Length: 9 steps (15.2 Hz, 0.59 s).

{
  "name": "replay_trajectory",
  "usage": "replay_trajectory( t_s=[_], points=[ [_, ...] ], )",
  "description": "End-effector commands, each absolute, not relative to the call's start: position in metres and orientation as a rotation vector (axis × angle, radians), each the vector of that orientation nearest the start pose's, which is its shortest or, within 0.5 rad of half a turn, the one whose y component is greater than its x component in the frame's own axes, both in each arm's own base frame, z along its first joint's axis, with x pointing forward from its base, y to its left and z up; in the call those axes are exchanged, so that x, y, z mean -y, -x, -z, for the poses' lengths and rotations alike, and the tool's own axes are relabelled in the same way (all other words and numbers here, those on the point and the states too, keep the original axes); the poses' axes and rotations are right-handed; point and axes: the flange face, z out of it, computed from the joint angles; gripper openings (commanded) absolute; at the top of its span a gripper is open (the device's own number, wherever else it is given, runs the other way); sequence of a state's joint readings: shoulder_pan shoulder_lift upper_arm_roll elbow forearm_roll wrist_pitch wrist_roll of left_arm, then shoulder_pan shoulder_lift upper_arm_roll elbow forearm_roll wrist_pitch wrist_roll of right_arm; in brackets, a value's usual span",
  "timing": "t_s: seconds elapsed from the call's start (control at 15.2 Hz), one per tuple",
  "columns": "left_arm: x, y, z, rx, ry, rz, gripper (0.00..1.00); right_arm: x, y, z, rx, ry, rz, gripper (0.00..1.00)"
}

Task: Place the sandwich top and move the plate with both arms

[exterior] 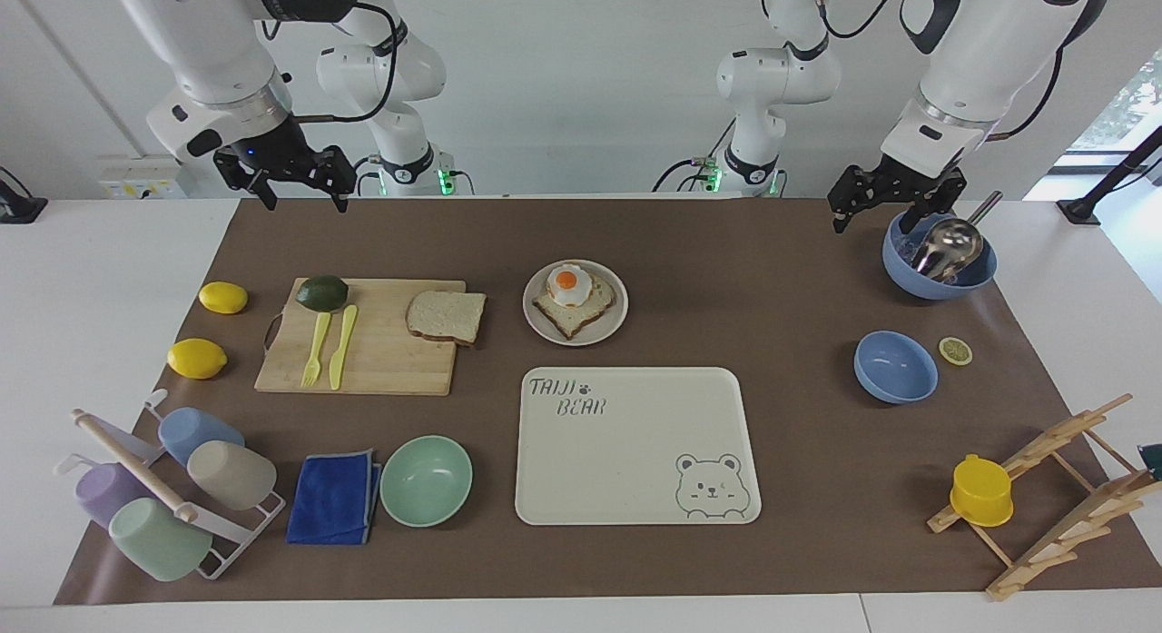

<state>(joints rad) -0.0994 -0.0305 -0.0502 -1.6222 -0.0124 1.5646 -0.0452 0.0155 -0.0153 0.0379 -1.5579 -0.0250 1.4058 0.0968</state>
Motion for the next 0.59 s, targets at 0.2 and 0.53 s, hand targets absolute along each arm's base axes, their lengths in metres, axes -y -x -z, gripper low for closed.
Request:
replay_trajectory(
  t_s=[0.2,0.53],
  points=[
    [0.0791,-0.5311,-0.6170,-0.166,3.143,-0.054,1.00,-0.0280,-0.5319,-0.6262,-0.038,3.158,-0.197,1.00],
    [0.0791,-0.5311,-0.6170,-0.169,3.143,-0.054,1.00,-0.0340,-0.5291,-0.6246,-0.010,3.148,-0.214,1.00]
  ],
)
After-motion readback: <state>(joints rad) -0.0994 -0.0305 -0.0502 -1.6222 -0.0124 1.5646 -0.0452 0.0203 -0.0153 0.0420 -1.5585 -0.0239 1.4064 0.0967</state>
